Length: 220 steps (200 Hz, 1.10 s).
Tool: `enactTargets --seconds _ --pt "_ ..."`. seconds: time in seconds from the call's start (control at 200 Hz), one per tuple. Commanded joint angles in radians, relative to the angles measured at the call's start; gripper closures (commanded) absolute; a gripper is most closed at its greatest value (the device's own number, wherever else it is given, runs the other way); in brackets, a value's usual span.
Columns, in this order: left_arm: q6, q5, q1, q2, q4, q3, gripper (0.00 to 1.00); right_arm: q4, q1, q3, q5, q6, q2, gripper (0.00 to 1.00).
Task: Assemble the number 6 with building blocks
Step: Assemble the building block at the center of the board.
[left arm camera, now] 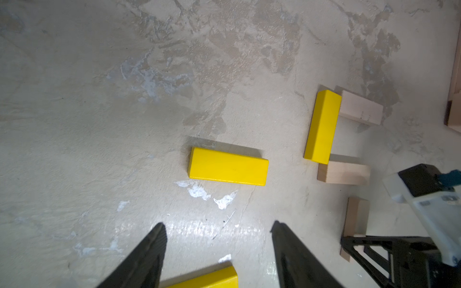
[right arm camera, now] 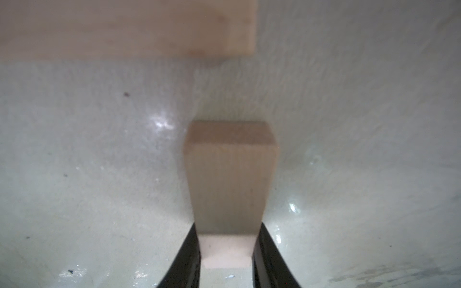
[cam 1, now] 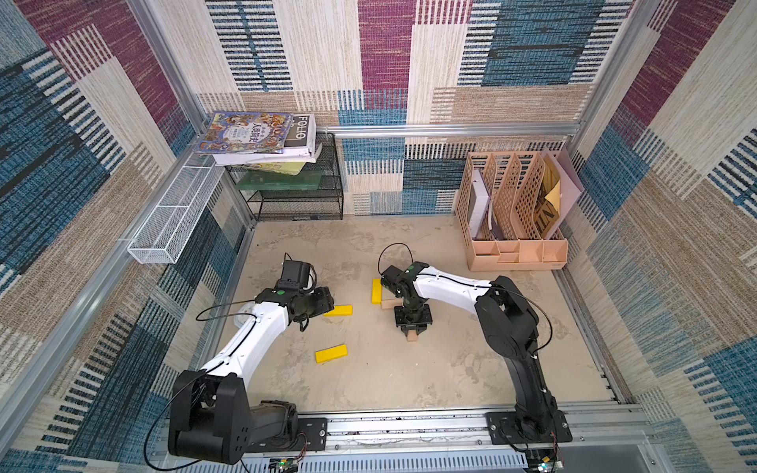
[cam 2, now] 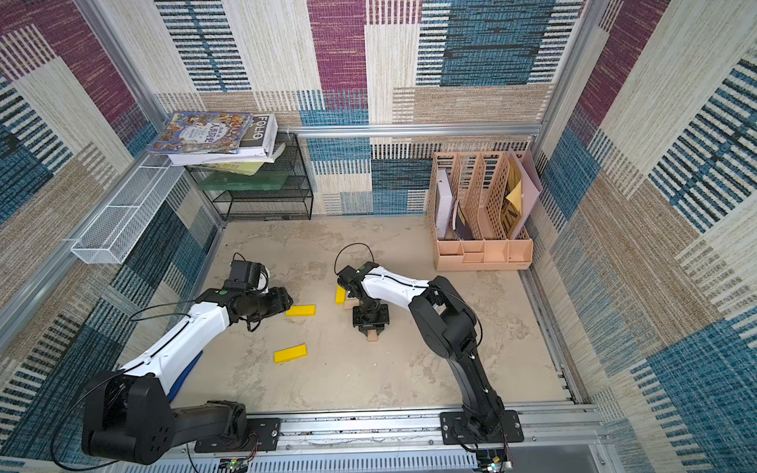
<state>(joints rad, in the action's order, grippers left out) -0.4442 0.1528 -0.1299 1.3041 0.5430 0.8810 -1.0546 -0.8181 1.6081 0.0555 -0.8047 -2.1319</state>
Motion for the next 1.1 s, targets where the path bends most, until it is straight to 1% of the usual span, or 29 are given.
enactTargets --seconds 0.0,0.07,0.125,0.15,0.175,0.471,1.097 --pt "0.004 0.002 0.000 0.008 -0.002 0.012 0.29 0.003 0.000 0.001 0.014 0.011 -0.004 0.91" --pt "0.007 0.001 0.000 0.011 -0.001 0.015 0.29 0.011 0.001 0.002 0.028 0.016 -0.006 0.86" --pt "0.009 0.000 0.000 0.012 -0.002 0.016 0.29 0.016 0.000 0.002 0.036 0.020 -0.008 0.74" --pt "0.009 -0.001 0.000 0.013 -0.001 0.015 0.29 0.016 0.000 0.002 0.038 0.020 -0.010 0.69" --pt "0.010 -0.001 0.000 0.012 0.000 0.016 0.29 0.016 0.001 0.001 0.039 0.021 -0.010 0.67" --pt "0.010 -0.006 0.000 0.008 0.000 0.007 0.29 0.020 0.003 0.013 0.045 0.022 -0.019 0.67" --pt "0.014 -0.006 0.000 0.007 0.000 0.009 0.29 -0.001 0.007 0.038 0.009 0.016 -0.026 0.66"
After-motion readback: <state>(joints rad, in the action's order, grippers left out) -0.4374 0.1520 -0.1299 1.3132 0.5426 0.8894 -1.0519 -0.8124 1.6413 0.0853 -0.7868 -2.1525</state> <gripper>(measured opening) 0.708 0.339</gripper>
